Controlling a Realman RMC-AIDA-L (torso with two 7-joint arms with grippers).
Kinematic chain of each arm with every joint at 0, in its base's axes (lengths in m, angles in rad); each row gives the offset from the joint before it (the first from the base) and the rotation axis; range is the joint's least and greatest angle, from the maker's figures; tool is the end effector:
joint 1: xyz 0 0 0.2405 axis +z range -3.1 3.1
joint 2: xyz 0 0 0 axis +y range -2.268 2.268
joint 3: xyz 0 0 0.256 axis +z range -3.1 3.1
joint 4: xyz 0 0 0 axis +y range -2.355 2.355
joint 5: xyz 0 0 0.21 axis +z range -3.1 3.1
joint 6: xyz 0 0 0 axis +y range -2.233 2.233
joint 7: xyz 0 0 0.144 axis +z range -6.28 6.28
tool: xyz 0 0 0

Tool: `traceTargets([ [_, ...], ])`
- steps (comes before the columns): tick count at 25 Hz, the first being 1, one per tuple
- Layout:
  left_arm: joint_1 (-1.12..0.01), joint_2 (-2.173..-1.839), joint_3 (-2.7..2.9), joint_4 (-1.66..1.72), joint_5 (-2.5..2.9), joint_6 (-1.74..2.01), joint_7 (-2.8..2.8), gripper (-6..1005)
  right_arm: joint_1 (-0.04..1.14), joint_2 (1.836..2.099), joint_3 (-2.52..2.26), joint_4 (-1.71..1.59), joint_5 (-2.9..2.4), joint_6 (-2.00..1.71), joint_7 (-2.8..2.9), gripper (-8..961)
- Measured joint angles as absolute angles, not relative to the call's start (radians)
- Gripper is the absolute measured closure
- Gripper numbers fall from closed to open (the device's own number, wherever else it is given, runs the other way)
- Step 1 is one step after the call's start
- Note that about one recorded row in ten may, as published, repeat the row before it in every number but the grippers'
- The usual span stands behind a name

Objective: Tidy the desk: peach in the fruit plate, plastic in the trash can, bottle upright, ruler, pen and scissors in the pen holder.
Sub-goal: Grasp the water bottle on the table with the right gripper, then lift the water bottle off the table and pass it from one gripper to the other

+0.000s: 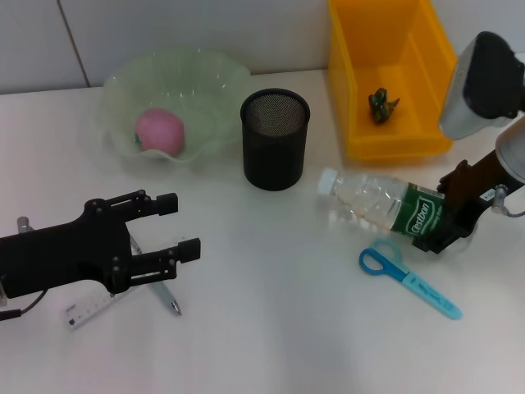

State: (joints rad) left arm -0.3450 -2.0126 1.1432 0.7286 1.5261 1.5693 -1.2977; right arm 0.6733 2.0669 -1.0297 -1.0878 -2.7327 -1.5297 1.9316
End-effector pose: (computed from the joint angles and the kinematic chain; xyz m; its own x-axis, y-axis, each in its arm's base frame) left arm -0.2543 0.2948 0.0017 0.7703 0.2248 0.5967 0.3468 -0.9330 -0.0963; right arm 0.2442 0.3749 0.0310 0.8363 -0.4335 0.3358 -0.3125 -0.8800 -0.3576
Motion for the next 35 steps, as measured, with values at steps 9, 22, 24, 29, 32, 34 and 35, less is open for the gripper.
traceTargets([
  [9,-0.345,-2.010,1.127,0.728,1.528,1.565,-1.298,291,0.568,2.063,-0.947,-1.140,-2.554,-1.529,1.803,183],
  [22,-0.329,-2.023,1.045,0.717,1.521,1.573,-1.321,292,0.457,2.077,-0.805,-1.008,-2.052,-1.516,1.367,183],
  [24,-0.330,-2.034,1.023,0.715,1.520,1.574,-1.322,293,0.457,2.077,-0.802,-0.985,-2.027,-1.515,1.340,183],
  [29,-0.345,-2.065,0.960,0.696,1.496,1.587,-1.318,293,0.467,2.077,-0.800,-0.852,-1.912,-1.501,1.211,183],
  [32,-0.366,-2.064,0.957,0.648,1.448,1.607,-1.303,294,0.474,2.077,-0.806,-0.755,-1.824,-1.493,1.113,183],
  [34,-0.385,-2.063,0.952,0.606,1.408,1.620,-1.282,294,0.474,2.077,-0.807,-0.736,-1.808,-1.493,1.094,182],
  [35,-0.391,-2.063,0.951,0.595,1.398,1.623,-1.276,294,0.476,2.077,-0.808,-0.715,-1.792,-1.493,1.075,182],
])
